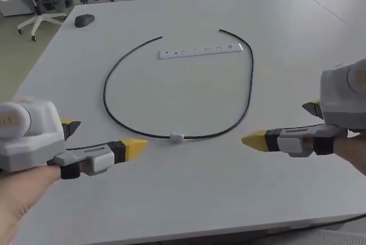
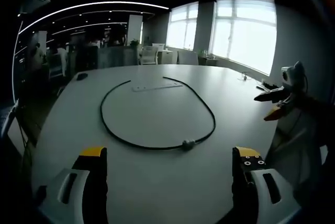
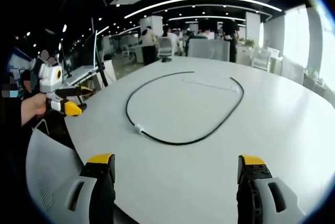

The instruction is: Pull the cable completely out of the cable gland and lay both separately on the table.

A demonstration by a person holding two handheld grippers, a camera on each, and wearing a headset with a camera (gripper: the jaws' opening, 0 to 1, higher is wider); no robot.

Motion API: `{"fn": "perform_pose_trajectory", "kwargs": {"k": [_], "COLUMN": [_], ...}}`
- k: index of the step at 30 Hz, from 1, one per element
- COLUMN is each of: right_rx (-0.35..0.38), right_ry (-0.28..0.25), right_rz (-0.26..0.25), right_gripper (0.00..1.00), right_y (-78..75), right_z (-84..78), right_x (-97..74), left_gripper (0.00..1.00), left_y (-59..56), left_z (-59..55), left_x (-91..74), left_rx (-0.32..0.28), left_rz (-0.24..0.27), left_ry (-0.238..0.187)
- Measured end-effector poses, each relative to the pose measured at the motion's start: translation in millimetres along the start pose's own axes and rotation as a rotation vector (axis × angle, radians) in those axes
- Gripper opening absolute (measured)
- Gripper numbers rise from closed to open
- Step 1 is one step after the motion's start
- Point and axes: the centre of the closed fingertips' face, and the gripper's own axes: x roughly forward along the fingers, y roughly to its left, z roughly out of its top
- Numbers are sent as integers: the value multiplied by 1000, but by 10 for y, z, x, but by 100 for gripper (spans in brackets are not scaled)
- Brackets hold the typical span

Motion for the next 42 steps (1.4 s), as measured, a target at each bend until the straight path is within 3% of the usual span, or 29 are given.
{"fn": "perform_pose_trajectory", "kwargs": {"k": [14,19,27,30,32,33,42], "right_rx": [-45,-64,-126,-143,-131,-135,-251], "right_ry": [34,40,35,89,141,140,157], "right_rz": [16,43,213,287,342,363,485], "right_gripper": [97,94,85,79,71,65,49], "right_y": [-107,-79,231,371,473,513,849], "right_z": [24,74,294,277,222,231,270], "right_x": [127,184,479,646,735,785,1255], "left_gripper": [100,100,100,100,100,100,99], "left_y": [16,46,64,71,78,82,122], "left_z": [24,47,11,5,-6,-13,-38], "left_x": [64,68,67,67,70,73,83], "left_rx": [0,-2,0,-6,-7,-9,-12], "left_rz": [-5,-5,-12,-12,-12,-13,-15], "left_ry": [-3,-6,7,5,8,9,15]}}
